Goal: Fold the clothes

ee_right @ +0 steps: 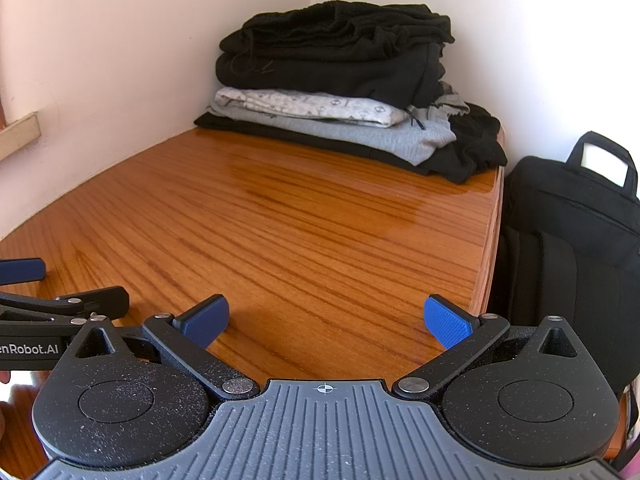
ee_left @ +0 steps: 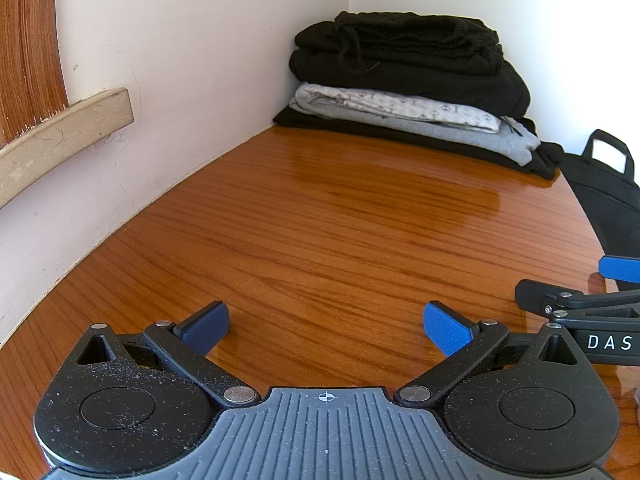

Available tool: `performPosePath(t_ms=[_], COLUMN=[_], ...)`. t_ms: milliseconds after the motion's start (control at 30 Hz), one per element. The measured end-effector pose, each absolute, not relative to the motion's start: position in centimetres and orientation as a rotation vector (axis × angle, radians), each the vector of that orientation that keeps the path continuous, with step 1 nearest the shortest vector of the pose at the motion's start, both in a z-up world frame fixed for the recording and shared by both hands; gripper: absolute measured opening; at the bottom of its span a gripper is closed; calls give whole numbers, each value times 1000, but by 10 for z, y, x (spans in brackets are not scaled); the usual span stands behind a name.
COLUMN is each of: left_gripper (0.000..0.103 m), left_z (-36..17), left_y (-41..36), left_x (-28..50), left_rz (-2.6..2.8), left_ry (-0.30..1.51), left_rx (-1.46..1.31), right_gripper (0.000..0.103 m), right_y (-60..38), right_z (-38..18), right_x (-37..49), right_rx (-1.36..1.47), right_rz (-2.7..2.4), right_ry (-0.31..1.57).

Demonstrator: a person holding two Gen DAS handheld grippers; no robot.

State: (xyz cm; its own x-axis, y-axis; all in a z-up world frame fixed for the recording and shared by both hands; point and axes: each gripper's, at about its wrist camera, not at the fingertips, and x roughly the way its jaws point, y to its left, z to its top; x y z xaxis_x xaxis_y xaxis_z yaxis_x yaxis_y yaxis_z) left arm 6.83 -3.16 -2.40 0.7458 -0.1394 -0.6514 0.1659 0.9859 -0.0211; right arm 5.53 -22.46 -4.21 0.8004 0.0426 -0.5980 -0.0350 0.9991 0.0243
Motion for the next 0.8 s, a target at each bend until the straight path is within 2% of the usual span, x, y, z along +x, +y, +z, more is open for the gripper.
performPosePath(t_ms=[800], left_gripper=[103], left_z=[-23], left_y=[-32], left_x=[68], left_rz=[-170], left_ry=[710], left_rx=[12], right_gripper=[103], right_y=[-224], right_z=[-42], right_x=[56], right_rx=[11], right_rz=[39], right_ry=[641])
